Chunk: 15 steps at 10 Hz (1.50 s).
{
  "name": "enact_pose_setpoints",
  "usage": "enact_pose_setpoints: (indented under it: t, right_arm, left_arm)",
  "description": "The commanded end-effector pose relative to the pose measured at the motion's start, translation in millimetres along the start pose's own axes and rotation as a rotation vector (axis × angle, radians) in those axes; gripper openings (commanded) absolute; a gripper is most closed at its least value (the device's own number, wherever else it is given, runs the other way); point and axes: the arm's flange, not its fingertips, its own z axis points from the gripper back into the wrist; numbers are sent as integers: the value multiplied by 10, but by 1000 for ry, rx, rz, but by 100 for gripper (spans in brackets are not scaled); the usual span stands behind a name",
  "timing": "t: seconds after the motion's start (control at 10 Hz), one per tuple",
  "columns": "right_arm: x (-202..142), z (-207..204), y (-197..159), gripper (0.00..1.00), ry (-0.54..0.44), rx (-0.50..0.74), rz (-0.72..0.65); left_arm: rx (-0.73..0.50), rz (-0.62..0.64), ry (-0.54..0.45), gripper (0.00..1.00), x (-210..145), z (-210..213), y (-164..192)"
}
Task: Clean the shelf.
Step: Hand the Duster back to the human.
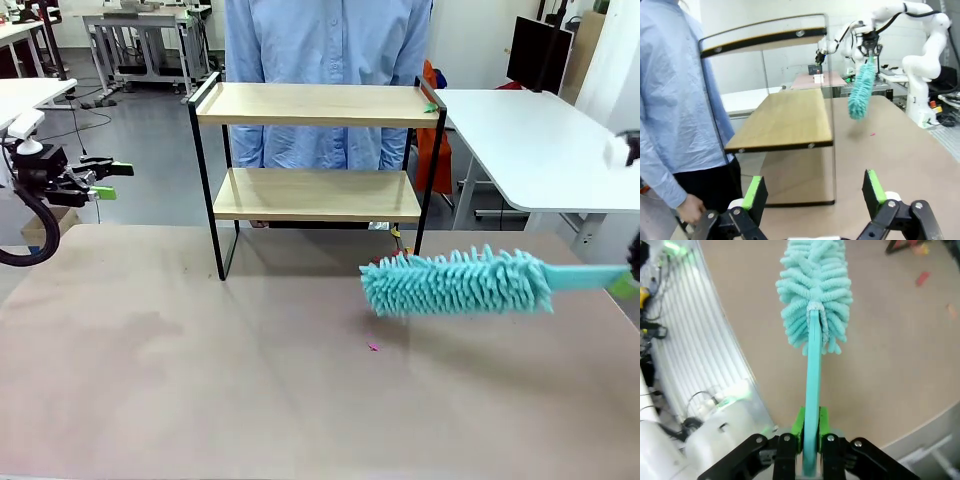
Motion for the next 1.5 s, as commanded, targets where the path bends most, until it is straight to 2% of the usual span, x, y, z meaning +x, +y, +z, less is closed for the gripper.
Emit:
enact_pose_setpoints:
  t: [0.0,0.1,0.2,0.5,0.8,0.9,1.2,1.4]
  right_arm:
    - [92,-46,-344,13,-165,47,162]
    - [132,-86,-468,13,-237,53,234]
    - [195,-126,-544,13,-290,53,303]
    - [493,-187,-665,13,-426,37,464]
    - [687,-291,-708,13,-434,65,550]
    - [602,-243,-573,13,-410,36,490]
    - [602,-243,-573,13,-410,36,490]
    - [602,-243,-573,13,-410,36,490]
  left_arm:
    - [67,-31,50,100,257,-351,-764]
    - [129,-56,68,100,295,-532,-1052]
    - [171,-46,46,100,287,-668,-1253]
    - [194,61,-42,100,278,-1164,-1767]
    - [136,184,-50,100,204,-1461,-1833]
    - [151,111,-47,100,162,-1317,-1899]
    - [139,144,-50,100,152,-1397,-1896]
    - [103,25,-38,100,188,-1941,-1937]
